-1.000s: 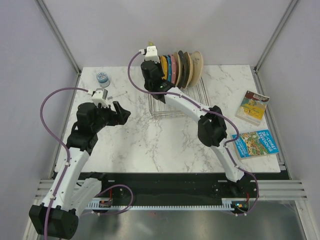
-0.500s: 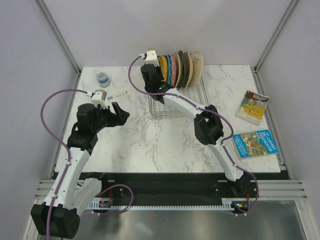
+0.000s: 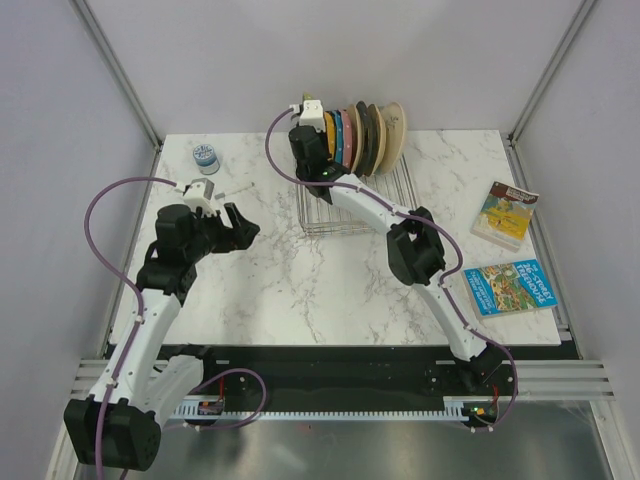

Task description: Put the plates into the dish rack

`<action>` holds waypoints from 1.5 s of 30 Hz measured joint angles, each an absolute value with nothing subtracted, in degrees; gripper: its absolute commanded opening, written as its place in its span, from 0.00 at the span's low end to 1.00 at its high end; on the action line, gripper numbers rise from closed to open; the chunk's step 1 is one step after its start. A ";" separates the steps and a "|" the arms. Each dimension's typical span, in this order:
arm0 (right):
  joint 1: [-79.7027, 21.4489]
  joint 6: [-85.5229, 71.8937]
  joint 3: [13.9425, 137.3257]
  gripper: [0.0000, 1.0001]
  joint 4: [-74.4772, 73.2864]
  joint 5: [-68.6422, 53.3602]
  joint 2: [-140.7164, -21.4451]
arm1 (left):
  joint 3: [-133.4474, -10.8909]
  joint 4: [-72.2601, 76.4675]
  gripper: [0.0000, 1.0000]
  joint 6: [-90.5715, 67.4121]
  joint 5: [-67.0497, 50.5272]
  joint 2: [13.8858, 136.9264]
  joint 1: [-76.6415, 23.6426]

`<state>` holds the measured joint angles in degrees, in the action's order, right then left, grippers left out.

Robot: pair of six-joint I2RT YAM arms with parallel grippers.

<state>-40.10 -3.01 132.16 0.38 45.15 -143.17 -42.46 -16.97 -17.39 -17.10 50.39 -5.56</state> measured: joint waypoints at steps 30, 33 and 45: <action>-42.57 8.47 124.64 0.59 9.89 46.94 -144.94 | -42.46 -16.05 0.87 -18.87 -19.70 50.85 -5.19; -43.33 11.03 120.05 0.68 12.58 47.75 -142.71 | -42.46 -15.81 0.88 -19.00 -19.75 50.59 -5.19; -48.12 25.41 108.14 0.98 25.54 49.67 -124.70 | -42.46 -12.62 1.00 -17.89 -18.39 49.45 -5.19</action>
